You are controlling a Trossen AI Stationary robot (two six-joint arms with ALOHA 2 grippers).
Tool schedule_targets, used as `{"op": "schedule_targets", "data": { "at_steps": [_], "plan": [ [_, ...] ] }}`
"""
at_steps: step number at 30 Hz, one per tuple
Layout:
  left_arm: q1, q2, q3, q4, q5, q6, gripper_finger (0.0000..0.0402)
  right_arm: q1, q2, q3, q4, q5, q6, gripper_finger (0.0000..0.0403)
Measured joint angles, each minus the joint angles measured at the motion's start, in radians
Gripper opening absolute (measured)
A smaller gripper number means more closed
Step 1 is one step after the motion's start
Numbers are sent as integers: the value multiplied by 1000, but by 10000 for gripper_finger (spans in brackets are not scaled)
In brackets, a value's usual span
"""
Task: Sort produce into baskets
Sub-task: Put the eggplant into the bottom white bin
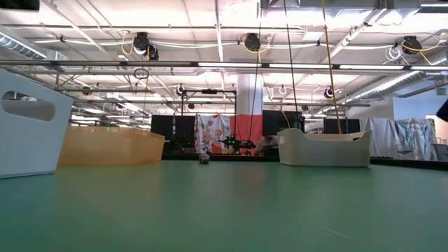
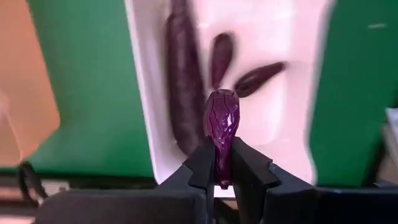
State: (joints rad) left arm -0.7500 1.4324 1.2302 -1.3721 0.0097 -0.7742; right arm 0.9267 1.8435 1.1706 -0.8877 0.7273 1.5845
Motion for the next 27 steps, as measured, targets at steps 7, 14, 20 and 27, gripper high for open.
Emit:
{"op": "schedule_targets", "data": {
  "at_steps": [7, 14, 20, 27],
  "plan": [
    [-10, 19, -59, 2, -3, -33, 45, -16, 0, 0, 1, 0, -8, 0],
    [-11, 18, -60, 7, -9, -34, 85, -27, 0, 0, 1, 0, -59, 0],
    [-9, 18, -60, 68, -14, -56, 121, -29, 0, 0, -1, 0, -87, 0],
    [63, 18, -53, 436, -301, 164, 125, -33, 0, 0, -3, 4, -128, 0]
  ]
}}
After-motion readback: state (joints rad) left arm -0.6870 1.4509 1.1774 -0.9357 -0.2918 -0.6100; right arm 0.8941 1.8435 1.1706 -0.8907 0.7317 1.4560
